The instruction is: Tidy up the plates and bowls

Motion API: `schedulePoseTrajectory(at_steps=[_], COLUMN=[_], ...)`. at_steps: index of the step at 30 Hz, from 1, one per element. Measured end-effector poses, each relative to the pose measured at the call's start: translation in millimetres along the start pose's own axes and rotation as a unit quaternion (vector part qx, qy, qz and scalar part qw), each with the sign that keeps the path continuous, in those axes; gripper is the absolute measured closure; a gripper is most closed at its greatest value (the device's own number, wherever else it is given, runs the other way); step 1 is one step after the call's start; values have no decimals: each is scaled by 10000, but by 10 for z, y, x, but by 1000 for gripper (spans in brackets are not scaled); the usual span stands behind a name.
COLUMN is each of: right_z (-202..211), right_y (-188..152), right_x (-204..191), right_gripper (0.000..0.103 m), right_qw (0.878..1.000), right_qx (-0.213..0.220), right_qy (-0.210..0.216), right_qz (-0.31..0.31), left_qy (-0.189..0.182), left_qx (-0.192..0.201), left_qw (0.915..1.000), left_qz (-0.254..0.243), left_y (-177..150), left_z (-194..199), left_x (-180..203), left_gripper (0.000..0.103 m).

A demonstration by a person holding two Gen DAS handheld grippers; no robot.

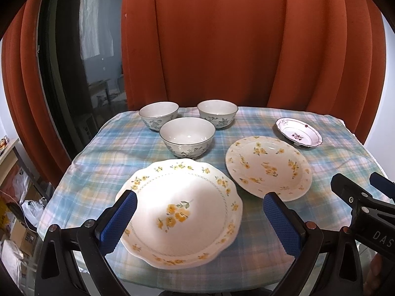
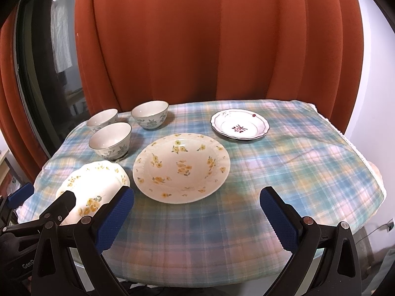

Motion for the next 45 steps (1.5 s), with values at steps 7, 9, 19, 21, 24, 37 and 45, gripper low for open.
schedulePoseTrajectory(at_steps=[7, 9, 19, 21, 24, 37, 45], right_z=[-238, -331, -897, -1000, -1152, -1526, -1606], right_y=[-22, -39, -321, -413, -547, -986, -1070], right_x=[-271, -384, -929, -1003, -1068, -1236, -1275], right_gripper=[1, 2, 15, 17, 21, 34, 38], right_qw=[9998, 9995, 9938, 9915, 9875, 9708, 9666], right_qx=[-201, -306, -1093, -1276, -1529, -2242, -2331], right_qy=[-4, -1, -171, -231, -346, -714, -960], right_qz=[-44, -41, -67, -103, -193, -455, -463], left_qy=[-13, -49, -299, -387, -538, -993, -1149], left_qx=[-197, -303, -1241, -1407, -1700, -2311, -2189], left_qw=[9998, 9995, 9911, 9884, 9828, 9653, 9662], left_qz=[-64, -80, -382, -424, -489, -705, -735], left_y=[44, 57, -169, -238, -375, -712, -698], left_z=[-230, -325, -921, -1026, -1176, -1558, -1582], left_x=[-300, -388, -721, -752, -777, -852, -836], left_gripper=[2, 4, 16, 17, 18, 27, 28])
Point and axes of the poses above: each gripper's, at about its wrist camera, not at the fingertips, and z roughly against the way its jaws point, x to its right, y to its top, the point moved 10 cm from there along -z, roughly the way its jaws point, and after that the axes turned 14 degrees about -z, right-handed, at the moved point
